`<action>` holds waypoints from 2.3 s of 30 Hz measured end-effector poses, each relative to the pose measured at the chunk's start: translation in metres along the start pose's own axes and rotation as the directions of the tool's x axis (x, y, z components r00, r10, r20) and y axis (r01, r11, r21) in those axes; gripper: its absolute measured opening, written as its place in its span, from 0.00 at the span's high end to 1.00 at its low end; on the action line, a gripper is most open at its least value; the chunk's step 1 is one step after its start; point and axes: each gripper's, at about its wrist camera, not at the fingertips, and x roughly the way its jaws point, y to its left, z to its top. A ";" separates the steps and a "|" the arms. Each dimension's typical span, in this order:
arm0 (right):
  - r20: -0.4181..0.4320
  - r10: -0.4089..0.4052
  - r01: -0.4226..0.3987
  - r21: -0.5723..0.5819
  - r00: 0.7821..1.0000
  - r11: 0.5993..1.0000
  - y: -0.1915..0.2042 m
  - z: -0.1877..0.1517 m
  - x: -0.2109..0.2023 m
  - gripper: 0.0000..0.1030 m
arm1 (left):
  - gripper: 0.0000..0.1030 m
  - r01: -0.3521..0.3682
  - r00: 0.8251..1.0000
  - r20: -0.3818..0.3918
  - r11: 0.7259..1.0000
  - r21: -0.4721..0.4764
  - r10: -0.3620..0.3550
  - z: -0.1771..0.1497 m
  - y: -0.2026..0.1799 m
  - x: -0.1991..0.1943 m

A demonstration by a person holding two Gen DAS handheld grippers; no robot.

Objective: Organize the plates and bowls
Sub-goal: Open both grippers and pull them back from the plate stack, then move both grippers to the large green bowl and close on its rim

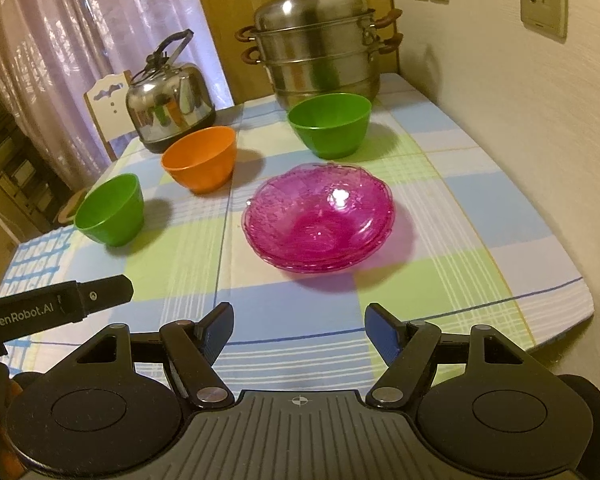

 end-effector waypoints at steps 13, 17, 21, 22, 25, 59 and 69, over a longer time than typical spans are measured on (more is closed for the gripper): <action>-0.012 0.055 -0.056 -0.066 0.998 0.996 0.034 0.017 0.025 0.30 | 0.17 -0.058 0.998 0.020 0.997 -0.054 0.059 0.026 0.046 -0.001; -0.011 0.095 -0.095 -0.094 0.995 0.991 0.052 0.028 0.037 0.30 | 0.16 -0.084 0.996 0.022 0.993 -0.081 0.086 0.038 0.069 0.001; -0.018 0.134 -0.135 -0.121 0.991 0.983 0.073 0.042 0.057 0.30 | 0.16 -0.121 0.992 0.029 0.987 -0.110 0.125 0.056 0.093 0.007; -0.020 0.143 -0.144 -0.128 0.990 0.981 0.078 0.046 0.062 0.30 | 0.15 -0.130 0.990 0.029 0.984 -0.118 0.135 0.060 0.100 0.010; -0.024 0.170 -0.171 -0.146 0.985 0.974 0.094 0.060 0.082 0.30 | 0.15 -0.159 0.986 0.033 0.976 -0.149 0.166 0.074 0.121 0.020; -0.107 0.350 -0.365 -0.193 0.931 0.911 0.187 0.126 0.272 0.39 | 0.36 -0.245 0.966 0.010 0.929 -0.277 0.258 0.130 0.243 0.136; -0.154 0.352 -0.377 -0.197 0.923 0.905 0.200 0.127 0.305 0.61 | 0.67 -0.268 0.961 -0.004 0.931 -0.248 0.275 0.137 0.251 0.164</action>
